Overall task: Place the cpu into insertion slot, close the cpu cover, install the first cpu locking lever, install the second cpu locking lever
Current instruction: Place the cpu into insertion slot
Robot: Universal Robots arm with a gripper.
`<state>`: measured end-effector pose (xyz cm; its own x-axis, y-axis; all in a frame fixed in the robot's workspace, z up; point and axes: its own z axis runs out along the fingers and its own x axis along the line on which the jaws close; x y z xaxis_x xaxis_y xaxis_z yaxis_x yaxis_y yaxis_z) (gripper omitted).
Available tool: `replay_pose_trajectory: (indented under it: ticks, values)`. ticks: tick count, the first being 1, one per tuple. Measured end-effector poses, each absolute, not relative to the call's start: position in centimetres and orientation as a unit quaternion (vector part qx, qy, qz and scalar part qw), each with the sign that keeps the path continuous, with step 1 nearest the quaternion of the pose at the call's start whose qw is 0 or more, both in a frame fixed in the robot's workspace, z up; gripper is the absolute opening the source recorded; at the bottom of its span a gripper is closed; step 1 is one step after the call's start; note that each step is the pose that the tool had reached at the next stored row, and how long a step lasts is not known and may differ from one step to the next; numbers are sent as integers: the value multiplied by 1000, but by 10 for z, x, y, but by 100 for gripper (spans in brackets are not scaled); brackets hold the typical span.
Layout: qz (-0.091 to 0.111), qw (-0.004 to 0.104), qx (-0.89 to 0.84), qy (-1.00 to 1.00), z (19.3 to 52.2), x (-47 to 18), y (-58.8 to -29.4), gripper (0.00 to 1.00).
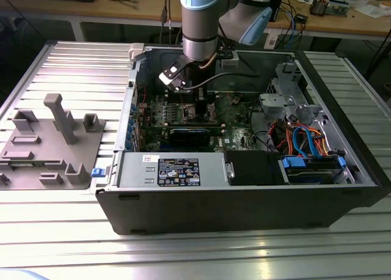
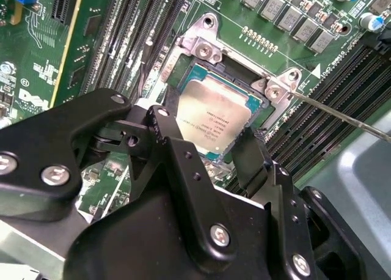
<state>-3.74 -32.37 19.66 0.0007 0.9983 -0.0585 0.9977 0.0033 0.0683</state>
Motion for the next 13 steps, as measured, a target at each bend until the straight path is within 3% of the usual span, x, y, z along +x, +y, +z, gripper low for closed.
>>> replay_pose_trajectory:
  ticks: [13]
  values:
    - [4, 45, 707, 706, 195, -37, -323, 62]
